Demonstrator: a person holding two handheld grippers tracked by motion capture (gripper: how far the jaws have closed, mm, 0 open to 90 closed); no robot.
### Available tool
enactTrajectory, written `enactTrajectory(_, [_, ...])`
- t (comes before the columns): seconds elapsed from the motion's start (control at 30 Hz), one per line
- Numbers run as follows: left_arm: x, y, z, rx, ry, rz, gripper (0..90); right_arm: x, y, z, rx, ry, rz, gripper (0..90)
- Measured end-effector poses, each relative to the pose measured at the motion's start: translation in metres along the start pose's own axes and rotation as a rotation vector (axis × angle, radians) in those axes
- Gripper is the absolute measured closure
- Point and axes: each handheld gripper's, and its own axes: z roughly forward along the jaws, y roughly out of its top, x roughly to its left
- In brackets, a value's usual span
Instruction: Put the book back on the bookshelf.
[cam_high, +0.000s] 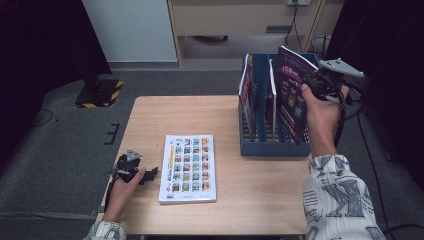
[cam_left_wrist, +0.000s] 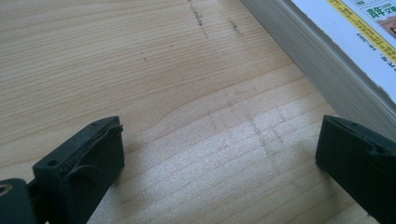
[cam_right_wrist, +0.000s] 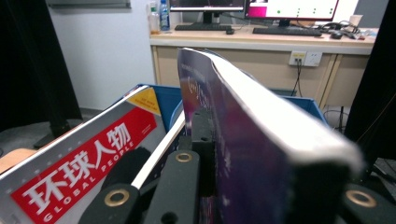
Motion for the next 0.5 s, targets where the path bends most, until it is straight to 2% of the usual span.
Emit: enactTrajectory(0.5, [0.0,0.0,0.001,0.0,0.001,0.001,0.0,0.004,-0.002,0.013,-0.009,-0.02,0.003,84.3])
